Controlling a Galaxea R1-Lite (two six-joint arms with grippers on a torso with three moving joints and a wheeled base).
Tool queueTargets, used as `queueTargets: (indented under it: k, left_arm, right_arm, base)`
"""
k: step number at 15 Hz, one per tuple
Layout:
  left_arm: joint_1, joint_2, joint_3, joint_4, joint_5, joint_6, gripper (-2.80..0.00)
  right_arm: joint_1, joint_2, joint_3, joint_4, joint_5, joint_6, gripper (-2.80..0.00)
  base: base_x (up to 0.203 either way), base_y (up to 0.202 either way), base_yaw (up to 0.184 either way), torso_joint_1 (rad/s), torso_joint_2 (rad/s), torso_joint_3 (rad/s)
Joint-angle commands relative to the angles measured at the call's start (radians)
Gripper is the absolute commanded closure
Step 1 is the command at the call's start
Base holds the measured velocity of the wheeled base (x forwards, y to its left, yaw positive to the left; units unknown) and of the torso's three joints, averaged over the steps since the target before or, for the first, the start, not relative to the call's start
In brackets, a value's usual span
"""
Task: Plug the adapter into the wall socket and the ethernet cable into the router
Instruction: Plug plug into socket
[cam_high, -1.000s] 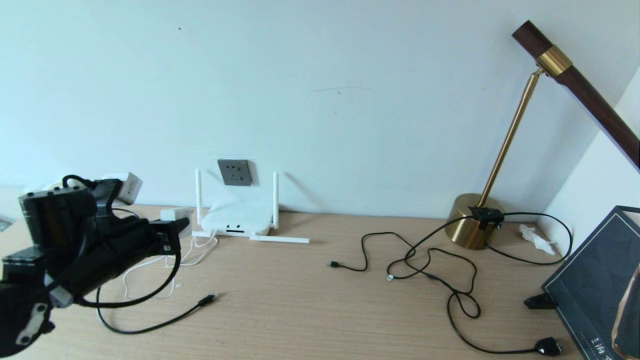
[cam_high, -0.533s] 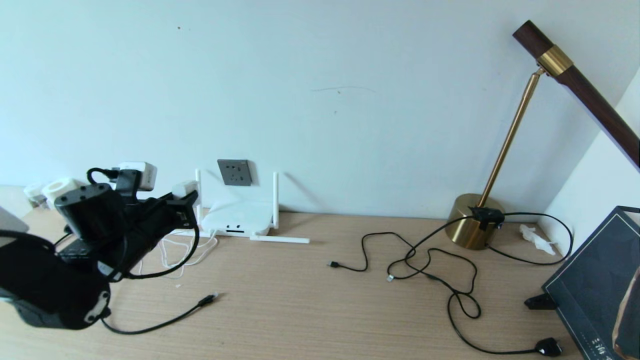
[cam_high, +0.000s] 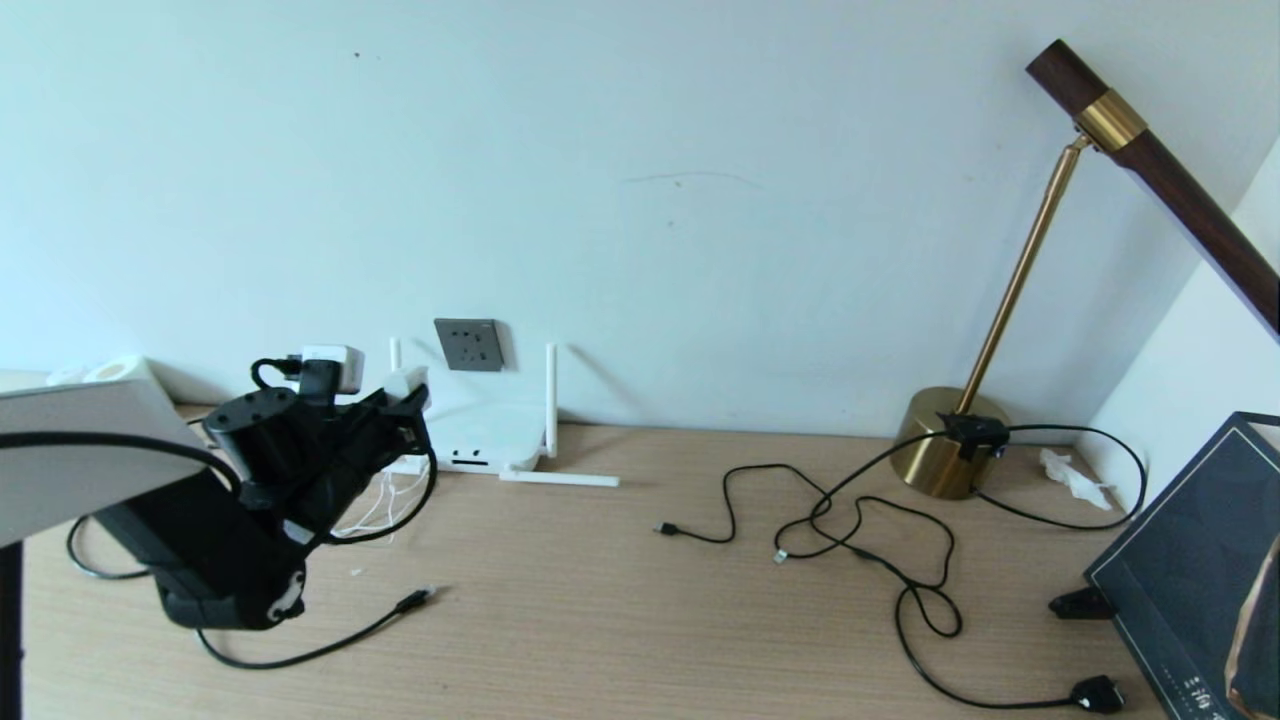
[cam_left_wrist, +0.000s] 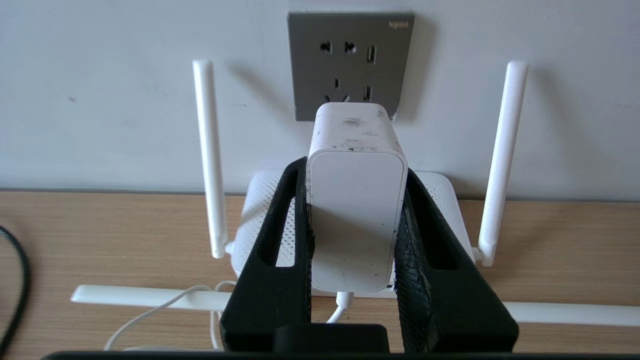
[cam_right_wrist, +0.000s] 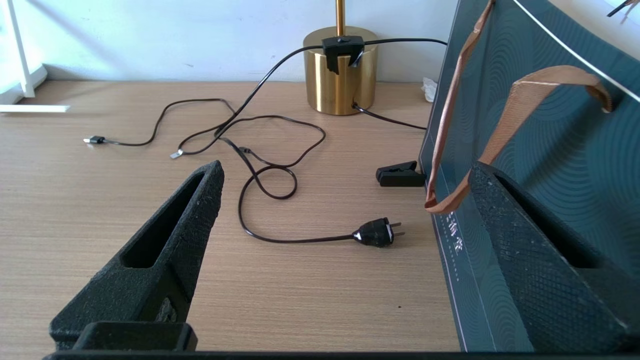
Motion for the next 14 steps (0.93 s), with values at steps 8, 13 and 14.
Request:
queueTargets:
  k: [8,13,14]
  left_arm:
    - [-0.016,0.165,-0.161,-0.01,-0.012,-0.013,0.0]
    - [-0.018,0.199,-0.234,-0.01,-0.012,-0.013,0.0]
    - [-0.018,0.201,-0.246,-0.01,-0.012,-0.012,0.0]
  right_arm:
    - [0.0,0.0,0.011,0.0,0.0,0.001,-2.8]
    - [0.001,0.0,0.011,0.0,0.0,0.001,-2.8]
    - [-0.001,0.0,0.011,0.0,0.0,0.001,-2.8]
  base:
    - [0.0,0.0,0.0,0.0,0.0,0.0]
    - [0.0,0.0,0.0,0.0,0.0,0.0]
    - [0.0,0.0,0.0,0.0,0.0,0.0]
